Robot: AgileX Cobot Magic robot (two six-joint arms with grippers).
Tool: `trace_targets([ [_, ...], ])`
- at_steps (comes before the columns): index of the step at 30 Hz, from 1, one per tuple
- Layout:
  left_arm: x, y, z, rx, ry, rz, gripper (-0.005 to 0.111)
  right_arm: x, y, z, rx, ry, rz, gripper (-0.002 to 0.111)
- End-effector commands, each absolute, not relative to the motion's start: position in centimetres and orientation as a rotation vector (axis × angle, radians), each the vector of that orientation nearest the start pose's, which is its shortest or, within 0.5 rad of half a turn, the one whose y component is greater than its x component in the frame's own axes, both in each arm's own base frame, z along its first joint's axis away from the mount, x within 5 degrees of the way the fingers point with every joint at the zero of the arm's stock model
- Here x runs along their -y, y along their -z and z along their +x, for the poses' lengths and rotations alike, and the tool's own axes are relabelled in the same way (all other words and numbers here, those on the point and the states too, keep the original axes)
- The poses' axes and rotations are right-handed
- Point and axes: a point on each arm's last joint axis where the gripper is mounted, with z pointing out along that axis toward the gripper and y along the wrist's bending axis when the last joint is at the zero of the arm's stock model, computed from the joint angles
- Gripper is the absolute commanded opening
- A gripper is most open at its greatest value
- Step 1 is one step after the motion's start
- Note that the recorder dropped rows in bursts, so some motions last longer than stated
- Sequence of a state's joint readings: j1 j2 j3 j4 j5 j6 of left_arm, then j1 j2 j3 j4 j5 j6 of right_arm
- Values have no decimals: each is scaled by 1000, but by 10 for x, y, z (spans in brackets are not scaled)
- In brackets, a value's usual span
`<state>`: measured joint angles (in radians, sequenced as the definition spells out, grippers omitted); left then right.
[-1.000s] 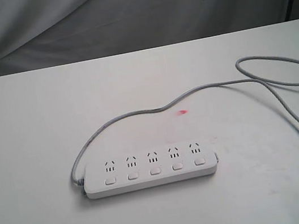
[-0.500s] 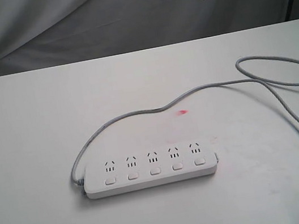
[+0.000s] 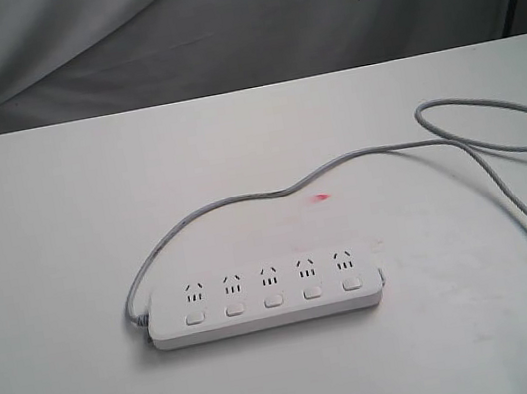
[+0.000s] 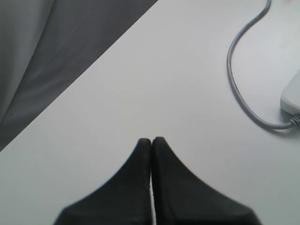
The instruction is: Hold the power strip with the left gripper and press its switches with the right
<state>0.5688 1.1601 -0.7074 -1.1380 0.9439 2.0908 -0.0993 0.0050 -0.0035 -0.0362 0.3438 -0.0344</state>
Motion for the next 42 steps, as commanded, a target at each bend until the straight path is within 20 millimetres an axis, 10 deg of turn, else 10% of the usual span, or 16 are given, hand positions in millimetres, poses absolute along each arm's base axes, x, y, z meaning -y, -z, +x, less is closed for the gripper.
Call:
trace_targets([
  [1,-54,-278,208,-1909,13,952,1,6,-182,53,-1826,131,35,0],
  [18,-52,-277,207,-1911,24,982,2,6,-182,53,-1826,131,35,0],
  [31,-26,-271,209,-1876,58,1212,73,6,-182,53,-1826,131,35,0],
  [42,-1,-254,213,-1846,134,1473,76,6,-182,53,-1826,131,35,0],
])
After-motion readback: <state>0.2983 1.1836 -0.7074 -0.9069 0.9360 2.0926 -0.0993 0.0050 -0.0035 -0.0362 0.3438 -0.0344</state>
